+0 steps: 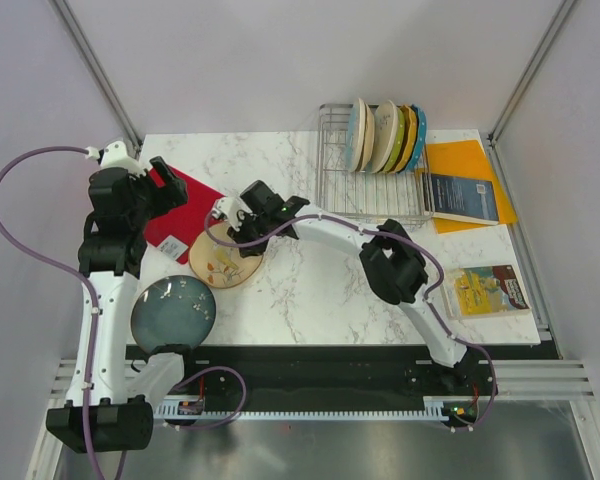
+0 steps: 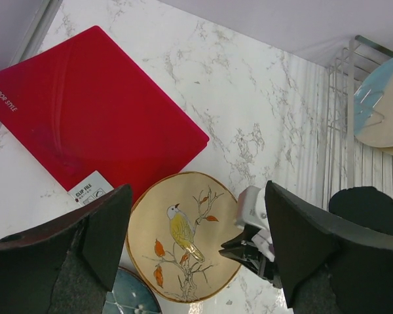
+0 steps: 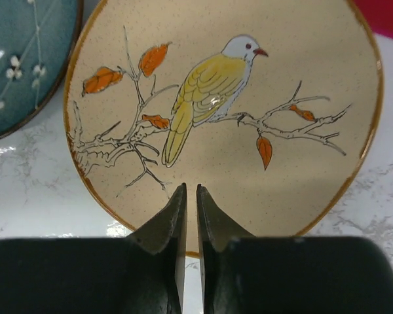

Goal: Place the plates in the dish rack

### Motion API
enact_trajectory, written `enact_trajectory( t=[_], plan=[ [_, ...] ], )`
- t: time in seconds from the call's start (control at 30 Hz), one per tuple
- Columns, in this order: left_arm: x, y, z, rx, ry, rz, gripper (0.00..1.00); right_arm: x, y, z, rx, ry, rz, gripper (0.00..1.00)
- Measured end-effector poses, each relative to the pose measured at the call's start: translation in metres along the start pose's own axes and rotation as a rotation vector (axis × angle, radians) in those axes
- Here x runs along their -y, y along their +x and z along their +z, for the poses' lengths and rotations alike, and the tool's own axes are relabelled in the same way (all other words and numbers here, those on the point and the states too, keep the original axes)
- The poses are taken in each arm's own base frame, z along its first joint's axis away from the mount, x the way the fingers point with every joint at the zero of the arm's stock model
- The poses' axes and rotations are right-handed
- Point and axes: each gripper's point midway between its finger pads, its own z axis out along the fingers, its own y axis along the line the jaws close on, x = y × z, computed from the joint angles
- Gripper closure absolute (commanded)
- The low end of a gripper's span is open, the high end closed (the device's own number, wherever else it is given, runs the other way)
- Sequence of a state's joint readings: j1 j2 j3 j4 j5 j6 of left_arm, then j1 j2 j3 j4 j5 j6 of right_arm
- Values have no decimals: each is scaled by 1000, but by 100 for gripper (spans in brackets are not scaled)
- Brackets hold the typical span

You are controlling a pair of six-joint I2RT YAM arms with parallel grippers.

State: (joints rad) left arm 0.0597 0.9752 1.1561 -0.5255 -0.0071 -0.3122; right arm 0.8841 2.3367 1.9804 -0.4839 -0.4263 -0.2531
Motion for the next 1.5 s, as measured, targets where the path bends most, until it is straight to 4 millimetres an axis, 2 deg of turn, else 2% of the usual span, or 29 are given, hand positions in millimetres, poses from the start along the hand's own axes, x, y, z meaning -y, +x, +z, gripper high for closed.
enact_trajectory(
  t=[0.07, 0.17, 0.23, 0.43, 0.6, 0.7, 0.77, 0.83, 0.9, 1.0, 1.03, 1.07, 1.13, 1.2, 1.3, 1.37, 1.43, 1.5],
  plan=[
    [0, 1, 1, -5, 4, -1, 12, -1, 10, 7, -31, 5, -3, 85],
    [1, 2, 1, -10, 10, -1, 12, 2, 38, 12, -104, 26, 0, 85],
    [2, 3, 1, -14, 18, -1, 12, 5, 39, 10, -93, 40, -15, 85],
    [8, 12, 7, -51, 54, -3, 12, 4, 62, -12, -153, 100, -24, 86],
    [9, 40, 17, -136, 87, -9, 13, -4, 93, -42, -222, 146, -14, 86],
    [12, 68, 24, -224, 127, -29, 14, -14, 119, -69, -277, 174, -14, 85],
    [14, 92, 29, -299, 153, -50, 18, -20, 138, -86, -313, 190, -16, 85],
    [15, 119, 35, -381, 172, -75, 19, -28, 159, -105, -352, 207, -18, 85],
    [18, 157, 42, -492, 204, -113, 20, -36, 177, -123, -381, 221, -19, 83],
    [23, 212, 39, -641, 232, -152, 21, -46, 203, -147, -424, 239, -4, 70],
    [30, 232, 34, -696, 251, -143, 21, -46, 210, -155, -438, 246, 16, 65],
    [38, 244, 28, -732, 277, -132, 21, -44, 216, -163, -451, 256, 47, 63],
    [62, 264, 15, -801, 359, -95, 21, -35, 222, -176, -447, 273, 142, 55],
    [85, 275, 6, -841, 442, -76, 21, -17, 218, -193, -376, 311, 270, 53],
    [102, 289, 5, -888, 494, -91, 22, 5, 205, -224, -237, 381, 439, 52],
    [104, 299, 8, -917, 492, -98, 22, 7, 193, -235, -152, 380, 516, 51],
    [105, 314, 12, -961, 479, -105, 24, 1, 186, -236, -83, 344, 592, 49],
    [105, 328, 14, -1008, 466, -111, 27, -9, 196, -233, -56, 298, 677, 47]
  ],
)
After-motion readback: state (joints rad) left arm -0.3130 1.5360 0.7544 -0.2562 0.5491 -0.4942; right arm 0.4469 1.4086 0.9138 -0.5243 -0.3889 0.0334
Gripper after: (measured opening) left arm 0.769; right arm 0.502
